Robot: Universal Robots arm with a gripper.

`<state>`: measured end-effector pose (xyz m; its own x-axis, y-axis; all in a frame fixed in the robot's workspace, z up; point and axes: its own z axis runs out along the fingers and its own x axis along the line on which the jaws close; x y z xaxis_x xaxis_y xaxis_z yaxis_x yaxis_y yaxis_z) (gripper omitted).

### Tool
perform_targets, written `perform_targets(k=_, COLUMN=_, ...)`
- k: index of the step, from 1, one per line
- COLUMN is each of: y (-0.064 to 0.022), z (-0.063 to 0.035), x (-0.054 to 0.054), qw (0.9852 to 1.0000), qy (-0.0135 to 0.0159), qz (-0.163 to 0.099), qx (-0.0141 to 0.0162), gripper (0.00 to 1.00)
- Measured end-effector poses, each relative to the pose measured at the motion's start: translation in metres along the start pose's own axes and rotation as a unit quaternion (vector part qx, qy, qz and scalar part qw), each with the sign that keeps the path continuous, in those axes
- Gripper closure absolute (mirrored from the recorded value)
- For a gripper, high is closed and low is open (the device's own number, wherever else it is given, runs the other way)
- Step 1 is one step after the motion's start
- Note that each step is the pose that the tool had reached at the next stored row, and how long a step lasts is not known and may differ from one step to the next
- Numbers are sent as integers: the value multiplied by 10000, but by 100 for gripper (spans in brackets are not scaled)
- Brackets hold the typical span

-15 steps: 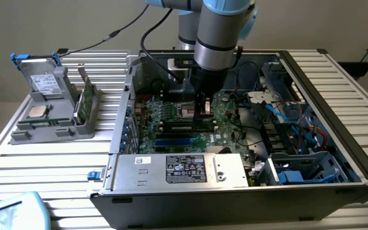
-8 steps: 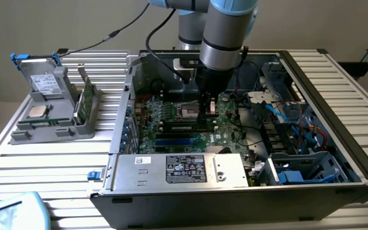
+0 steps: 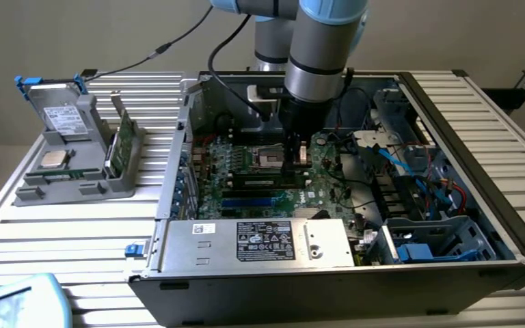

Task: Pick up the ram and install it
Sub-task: 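Press down the ram until it locks into place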

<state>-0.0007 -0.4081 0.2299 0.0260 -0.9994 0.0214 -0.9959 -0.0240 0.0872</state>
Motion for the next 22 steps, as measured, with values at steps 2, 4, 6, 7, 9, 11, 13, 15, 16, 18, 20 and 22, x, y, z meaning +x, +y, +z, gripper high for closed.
perform_targets(k=2, y=0, z=5, x=0, qw=10000, qy=1, qz=0, qx=0, gripper=89)
perform_targets(k=4, y=-1, z=10, x=0, qw=10000, qy=1, qz=0, qx=0, gripper=89)
perform_targets(k=6, y=-1, z=15, x=0, qw=10000, qy=1, qz=0, qx=0, gripper=89)
perform_targets(k=7, y=-2, z=17, x=0, qw=10000, qy=0, qz=0, qx=0, gripper=89)
perform_targets(k=9, y=-2, z=22, x=0, qw=10000, qy=2, qz=0, qx=0, gripper=89)
perform_targets(k=11, y=-3, z=29, x=-1, qw=10000, qy=-1, qz=0, qx=0, gripper=89)
perform_targets(k=13, y=-2, z=31, x=0, qw=10000, qy=1, qz=0, qx=-1, gripper=89)
perform_targets(k=15, y=-3, z=31, x=-1, qw=10000, qy=1, qz=0, qx=0, gripper=89)
perform_targets(k=16, y=-3, z=31, x=-1, qw=10000, qy=0, qz=0, qx=0, gripper=89)
perform_targets(k=18, y=-2, z=28, x=-1, qw=10000, qy=-2, qz=0, qx=1, gripper=89)
perform_targets(k=20, y=4, z=6, x=-2, qw=10000, qy=-8, qz=0, qx=2, gripper=89)
perform_targets(k=22, y=24, z=-11, x=0, qw=10000, qy=-7, qz=0, qx=1, gripper=89)
